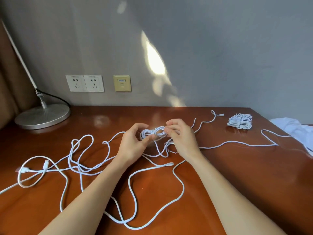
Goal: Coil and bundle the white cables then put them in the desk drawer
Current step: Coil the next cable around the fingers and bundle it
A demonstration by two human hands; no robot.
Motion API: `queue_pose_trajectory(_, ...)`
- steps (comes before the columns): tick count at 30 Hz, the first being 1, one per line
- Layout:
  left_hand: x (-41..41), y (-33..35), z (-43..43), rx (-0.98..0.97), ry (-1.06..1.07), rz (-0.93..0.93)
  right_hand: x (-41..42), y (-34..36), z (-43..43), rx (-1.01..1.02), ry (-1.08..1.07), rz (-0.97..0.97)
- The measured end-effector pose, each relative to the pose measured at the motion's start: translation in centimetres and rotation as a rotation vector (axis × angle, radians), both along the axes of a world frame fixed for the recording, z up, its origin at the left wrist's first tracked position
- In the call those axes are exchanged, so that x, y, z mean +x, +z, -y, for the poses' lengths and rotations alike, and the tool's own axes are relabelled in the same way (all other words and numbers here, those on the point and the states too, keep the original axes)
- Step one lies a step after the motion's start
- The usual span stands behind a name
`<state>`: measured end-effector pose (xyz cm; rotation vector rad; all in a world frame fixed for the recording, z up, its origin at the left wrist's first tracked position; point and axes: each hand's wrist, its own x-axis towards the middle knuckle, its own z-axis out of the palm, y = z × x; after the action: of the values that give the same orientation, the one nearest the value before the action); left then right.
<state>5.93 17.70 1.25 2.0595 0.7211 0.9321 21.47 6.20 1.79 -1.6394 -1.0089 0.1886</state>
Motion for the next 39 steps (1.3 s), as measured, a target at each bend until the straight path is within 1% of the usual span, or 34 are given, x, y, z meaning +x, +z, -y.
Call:
queue_pose_trajectory(6,1.0,1.1,0.1,0.204,-0.015,-0.01,1.3,1.5,1.0,-0.032,-0.014,0.115)
queue_pose_trajectory(9,1.7,2.1,1.0,0.263,-0.053,-0.033,2.2,2.2,2.5,-0.055,-0.029,0.187)
queue_pose_trajectory(16,4.6,4.2,3.8,0.462,-0.038,-0.215,4.9,3.3,6.8,-0.118,-0.13,0.322)
queue_pose_trajectory(22,8.7,4.9,6.3,0.606,-0.087,-0.268,8.0,3.4,10.5,-0.15,-0.224,0.396)
queue_pose_trajectory(28,13.9,4.0,8.8,0.562,-0.146,-0.221,11.8,2.6,13.6,-0.192,-0.316,0.401)
queue_pose_trajectory(34,19.4,2.6,11.0,0.593,-0.175,-0.252,15.7,1.3,16.3,-0.228,-0.417,0.424)
queue_pose_trajectory(39,23.1,1.1,11.9,0.562,-0.211,-0.288,18.7,0.0,17.5,-0.287,-0.486,0.481)
